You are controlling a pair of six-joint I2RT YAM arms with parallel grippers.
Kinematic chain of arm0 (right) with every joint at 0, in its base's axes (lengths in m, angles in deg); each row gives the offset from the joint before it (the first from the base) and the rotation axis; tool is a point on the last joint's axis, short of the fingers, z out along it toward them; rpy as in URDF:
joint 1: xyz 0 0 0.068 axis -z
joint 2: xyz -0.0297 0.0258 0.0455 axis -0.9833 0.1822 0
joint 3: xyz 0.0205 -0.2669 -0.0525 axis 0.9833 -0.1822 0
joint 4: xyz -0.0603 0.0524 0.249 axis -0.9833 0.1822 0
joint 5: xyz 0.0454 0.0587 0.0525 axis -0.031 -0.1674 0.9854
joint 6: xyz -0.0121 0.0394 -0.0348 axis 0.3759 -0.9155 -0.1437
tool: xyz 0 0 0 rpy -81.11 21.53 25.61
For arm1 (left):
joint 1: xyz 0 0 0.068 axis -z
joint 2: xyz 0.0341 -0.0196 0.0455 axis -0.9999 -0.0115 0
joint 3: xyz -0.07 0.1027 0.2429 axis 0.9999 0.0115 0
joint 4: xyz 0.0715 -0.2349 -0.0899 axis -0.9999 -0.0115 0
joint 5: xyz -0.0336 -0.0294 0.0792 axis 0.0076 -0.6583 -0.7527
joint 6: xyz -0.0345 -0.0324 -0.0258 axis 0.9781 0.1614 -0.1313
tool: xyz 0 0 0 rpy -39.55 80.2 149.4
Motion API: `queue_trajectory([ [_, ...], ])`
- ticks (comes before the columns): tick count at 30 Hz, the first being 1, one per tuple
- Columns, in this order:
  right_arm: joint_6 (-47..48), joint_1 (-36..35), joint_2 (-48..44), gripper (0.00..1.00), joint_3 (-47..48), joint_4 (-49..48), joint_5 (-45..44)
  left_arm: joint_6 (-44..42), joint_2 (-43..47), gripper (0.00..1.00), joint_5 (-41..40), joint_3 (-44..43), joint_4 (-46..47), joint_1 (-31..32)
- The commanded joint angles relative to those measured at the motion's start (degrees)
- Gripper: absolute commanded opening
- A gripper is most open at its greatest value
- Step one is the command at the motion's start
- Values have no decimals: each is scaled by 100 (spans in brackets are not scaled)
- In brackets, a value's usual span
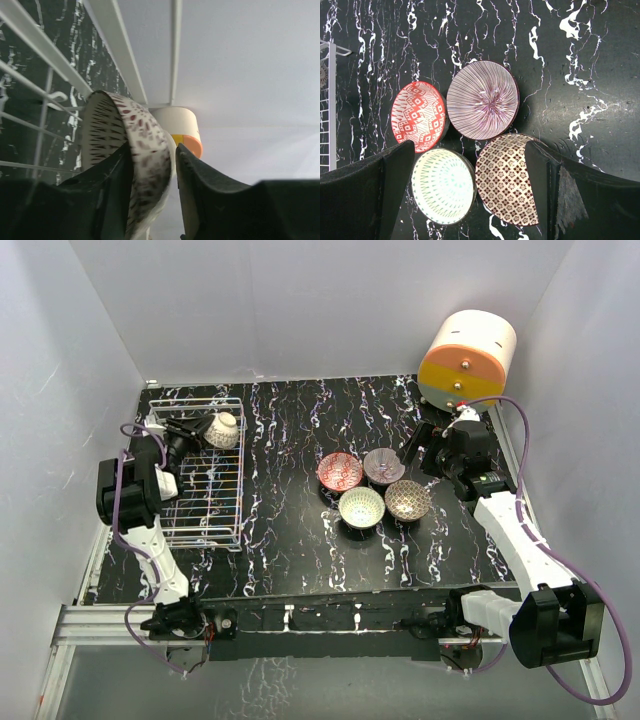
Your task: Load the bowls into the dish rack
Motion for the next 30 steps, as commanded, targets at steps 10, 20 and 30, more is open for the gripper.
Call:
queue_trajectory([
  [10, 79, 32, -101, 96, 188, -163, -102, -361, -5, 69, -35, -9, -688, -43],
  [20, 70, 32, -86, 96, 174, -182, -77, -1770, 669, 97, -326, -701, -3578, -50],
  [30, 74, 32, -93, 96, 115, -231, -50, -3265, 934, 97, -912, -1884, -6566, 33],
])
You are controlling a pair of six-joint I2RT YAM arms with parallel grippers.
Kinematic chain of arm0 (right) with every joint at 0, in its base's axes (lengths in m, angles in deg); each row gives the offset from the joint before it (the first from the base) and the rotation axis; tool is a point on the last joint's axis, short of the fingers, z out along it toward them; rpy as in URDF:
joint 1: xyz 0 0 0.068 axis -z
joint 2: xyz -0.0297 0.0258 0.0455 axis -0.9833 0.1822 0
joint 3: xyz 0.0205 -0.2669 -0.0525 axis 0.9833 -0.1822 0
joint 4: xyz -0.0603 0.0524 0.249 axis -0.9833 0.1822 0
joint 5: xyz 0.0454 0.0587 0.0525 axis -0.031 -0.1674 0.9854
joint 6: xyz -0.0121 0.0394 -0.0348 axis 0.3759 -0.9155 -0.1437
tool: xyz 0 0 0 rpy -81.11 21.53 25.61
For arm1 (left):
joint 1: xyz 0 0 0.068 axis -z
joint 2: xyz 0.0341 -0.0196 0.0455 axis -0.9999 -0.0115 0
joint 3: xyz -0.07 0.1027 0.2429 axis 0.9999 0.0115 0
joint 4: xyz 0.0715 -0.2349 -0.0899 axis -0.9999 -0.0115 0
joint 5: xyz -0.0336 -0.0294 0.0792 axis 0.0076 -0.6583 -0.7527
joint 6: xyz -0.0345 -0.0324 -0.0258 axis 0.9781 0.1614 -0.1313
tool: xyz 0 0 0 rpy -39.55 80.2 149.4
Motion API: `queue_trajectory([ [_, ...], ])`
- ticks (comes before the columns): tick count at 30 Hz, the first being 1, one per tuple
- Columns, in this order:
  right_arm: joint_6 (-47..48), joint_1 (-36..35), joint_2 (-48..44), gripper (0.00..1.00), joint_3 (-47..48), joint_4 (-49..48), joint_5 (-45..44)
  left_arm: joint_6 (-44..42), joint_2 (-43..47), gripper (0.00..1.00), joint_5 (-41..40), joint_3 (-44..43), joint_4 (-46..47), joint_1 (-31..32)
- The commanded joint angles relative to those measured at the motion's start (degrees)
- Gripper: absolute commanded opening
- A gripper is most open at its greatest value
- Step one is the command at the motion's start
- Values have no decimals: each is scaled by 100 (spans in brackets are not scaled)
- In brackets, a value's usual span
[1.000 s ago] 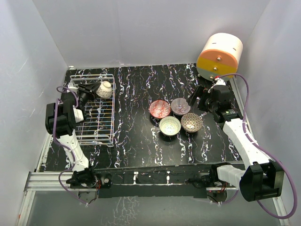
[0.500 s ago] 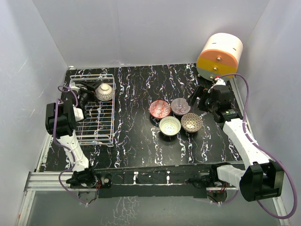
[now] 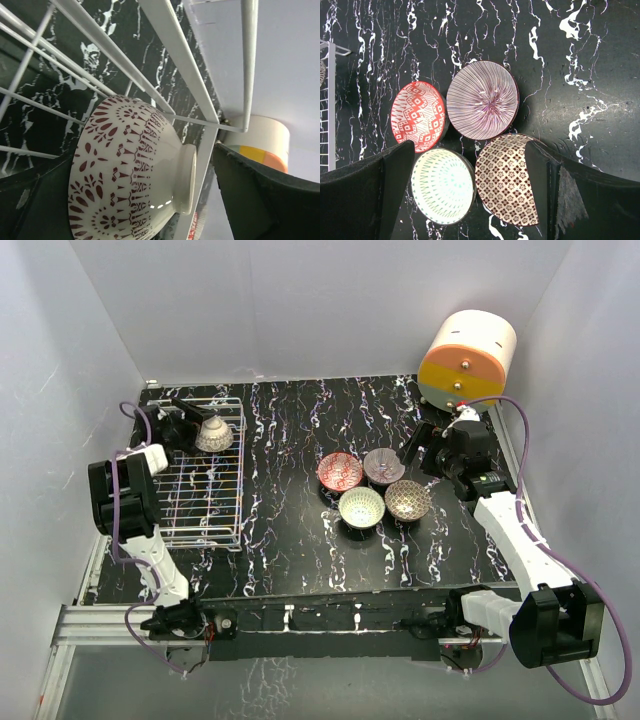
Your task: Load the bowls into the dish rack
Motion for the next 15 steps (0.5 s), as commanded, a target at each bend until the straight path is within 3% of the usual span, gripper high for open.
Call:
queue_trajectory([
  [1, 63, 32, -91, 96, 119, -230, -51, -977, 403, 97, -426, -497, -1793, 71],
  [7, 77, 37, -137, 96, 104, -226, -60, -1505, 298, 97, -814, -981, -2775, 240],
  [15, 126, 32, -213, 98, 76, -219, -78, -1695, 238, 97, -933, -993, -2863, 360],
])
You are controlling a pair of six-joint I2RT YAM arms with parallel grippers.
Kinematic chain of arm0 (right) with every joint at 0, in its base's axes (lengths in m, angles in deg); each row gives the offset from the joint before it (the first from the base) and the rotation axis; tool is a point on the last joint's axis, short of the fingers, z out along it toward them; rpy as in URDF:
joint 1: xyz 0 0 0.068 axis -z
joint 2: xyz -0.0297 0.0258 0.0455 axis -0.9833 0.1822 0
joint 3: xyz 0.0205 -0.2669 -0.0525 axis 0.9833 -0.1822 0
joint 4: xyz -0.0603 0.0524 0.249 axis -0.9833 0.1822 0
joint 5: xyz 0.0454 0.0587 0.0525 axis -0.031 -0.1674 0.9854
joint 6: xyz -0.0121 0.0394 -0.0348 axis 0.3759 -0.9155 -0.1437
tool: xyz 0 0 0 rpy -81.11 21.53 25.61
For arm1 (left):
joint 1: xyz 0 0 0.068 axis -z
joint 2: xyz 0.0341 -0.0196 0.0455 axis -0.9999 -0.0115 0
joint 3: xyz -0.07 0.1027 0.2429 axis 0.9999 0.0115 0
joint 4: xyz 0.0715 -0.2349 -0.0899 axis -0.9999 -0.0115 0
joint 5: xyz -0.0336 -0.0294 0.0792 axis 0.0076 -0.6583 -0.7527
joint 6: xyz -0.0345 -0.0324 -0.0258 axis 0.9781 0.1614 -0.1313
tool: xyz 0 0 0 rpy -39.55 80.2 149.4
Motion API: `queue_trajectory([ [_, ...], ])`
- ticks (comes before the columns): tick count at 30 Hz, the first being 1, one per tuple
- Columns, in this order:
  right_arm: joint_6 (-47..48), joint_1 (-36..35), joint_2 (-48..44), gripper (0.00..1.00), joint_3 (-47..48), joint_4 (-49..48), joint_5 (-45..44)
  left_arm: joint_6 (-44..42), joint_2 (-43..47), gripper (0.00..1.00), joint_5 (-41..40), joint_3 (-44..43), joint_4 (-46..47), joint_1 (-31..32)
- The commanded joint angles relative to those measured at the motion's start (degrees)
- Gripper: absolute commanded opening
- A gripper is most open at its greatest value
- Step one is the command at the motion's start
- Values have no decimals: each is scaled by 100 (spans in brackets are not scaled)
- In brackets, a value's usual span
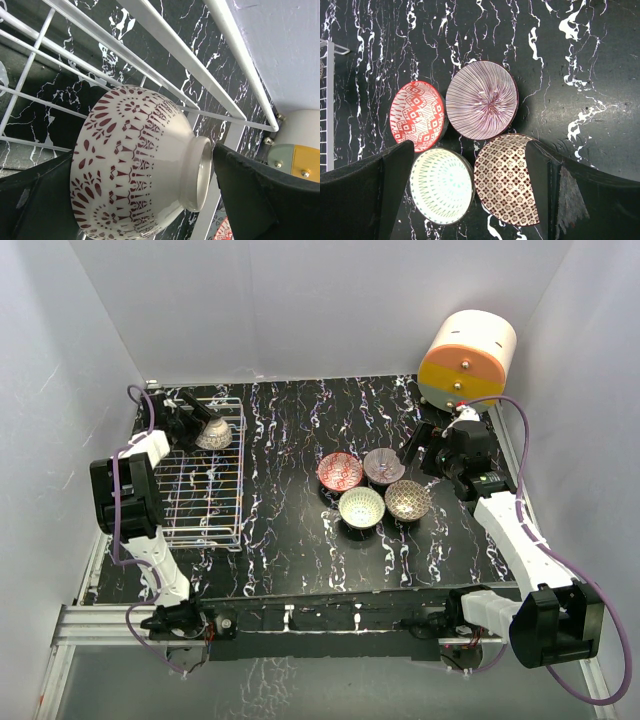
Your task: Load the bowls into the dish rack
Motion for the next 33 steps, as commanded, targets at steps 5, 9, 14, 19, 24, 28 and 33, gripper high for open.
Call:
queue_trajectory([
  [5, 118, 33, -248, 98, 52, -215, -112, -559, 128, 97, -299, -192, -1029, 55],
  [9, 119, 32, -258, 98, 39, -219, -119, -776, 78, 97, -440, -294, -1335, 57],
  [14, 120, 33, -267, 98, 5, -226, -129, -917, 50, 97, -461, -227, -1322, 64],
  [19, 136, 32, -274, 98, -20, -229, -143, -846, 118, 97, 239, 68, -583, 58],
  [24, 137, 33, -281, 98, -47, -218, -153, -567, -44, 97, 1054, 280, 292, 61],
  [28, 137, 32, -300, 98, -39, -215, -162, -313, -51, 97, 1409, 437, 790, 54],
  [33, 145, 34, -301, 99, -55, -215, -160, -36, 25, 97, 1806, 549, 1235, 48],
])
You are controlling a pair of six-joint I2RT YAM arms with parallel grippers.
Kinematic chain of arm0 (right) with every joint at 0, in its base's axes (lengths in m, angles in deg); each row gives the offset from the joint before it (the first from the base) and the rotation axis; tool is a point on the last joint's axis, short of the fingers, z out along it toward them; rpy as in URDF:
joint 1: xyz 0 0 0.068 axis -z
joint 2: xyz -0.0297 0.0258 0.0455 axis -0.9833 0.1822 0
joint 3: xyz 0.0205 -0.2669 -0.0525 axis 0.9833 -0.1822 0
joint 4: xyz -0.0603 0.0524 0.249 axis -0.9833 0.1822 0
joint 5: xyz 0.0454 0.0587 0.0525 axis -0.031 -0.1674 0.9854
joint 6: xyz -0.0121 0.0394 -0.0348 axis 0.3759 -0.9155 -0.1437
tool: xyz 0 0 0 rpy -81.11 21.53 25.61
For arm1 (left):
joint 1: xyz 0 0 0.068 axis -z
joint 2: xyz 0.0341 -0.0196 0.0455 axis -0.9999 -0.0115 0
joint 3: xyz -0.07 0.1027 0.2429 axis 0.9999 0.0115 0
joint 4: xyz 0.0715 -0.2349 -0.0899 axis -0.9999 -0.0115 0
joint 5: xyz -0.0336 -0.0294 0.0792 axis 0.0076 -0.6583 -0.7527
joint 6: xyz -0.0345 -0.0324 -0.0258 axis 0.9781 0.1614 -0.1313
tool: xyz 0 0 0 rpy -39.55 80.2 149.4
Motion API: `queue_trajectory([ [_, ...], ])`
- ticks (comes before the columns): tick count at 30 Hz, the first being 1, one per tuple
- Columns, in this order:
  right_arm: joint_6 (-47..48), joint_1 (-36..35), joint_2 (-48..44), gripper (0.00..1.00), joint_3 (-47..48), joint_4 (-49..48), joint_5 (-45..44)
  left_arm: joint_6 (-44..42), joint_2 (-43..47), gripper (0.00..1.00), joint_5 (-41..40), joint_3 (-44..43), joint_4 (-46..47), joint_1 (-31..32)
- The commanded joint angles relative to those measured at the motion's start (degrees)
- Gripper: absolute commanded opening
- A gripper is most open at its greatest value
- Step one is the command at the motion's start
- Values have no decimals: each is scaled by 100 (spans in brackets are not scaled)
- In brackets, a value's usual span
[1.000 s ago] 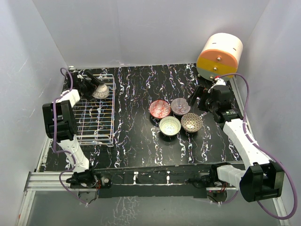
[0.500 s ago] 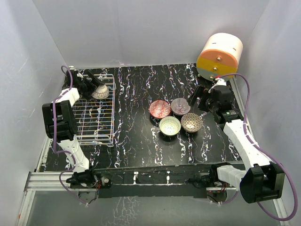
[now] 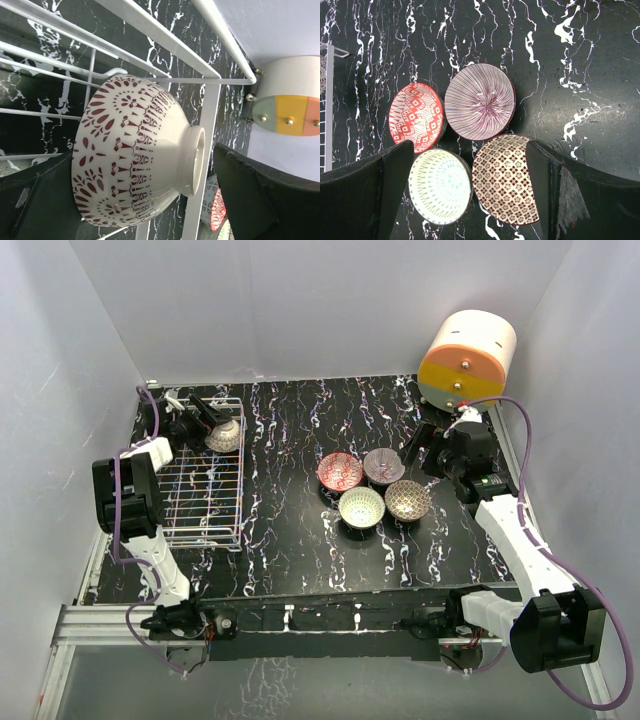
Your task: Load the bowls into the dish rack
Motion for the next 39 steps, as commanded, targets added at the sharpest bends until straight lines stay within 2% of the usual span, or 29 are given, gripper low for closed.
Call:
queue_trajectory([
  [1, 86, 30, -172, 98, -19, -221, -64, 261, 78, 97, 588, 110, 240, 12],
  [13, 117, 30, -120, 98, 16, -216, -56, 366, 449, 97, 696, 267, 335, -123],
  [24, 113, 30, -93, 98, 54, -216, -35, -115, 914, 97, 304, 234, -387, -237],
  [32, 108, 33, -99, 98, 53, -221, -22, -447, 1099, 97, -139, 115, -1020, -293],
  [39, 113, 35, -95, 98, 15, -229, -5, -841, 1300, 97, -933, 56, -1620, -340],
])
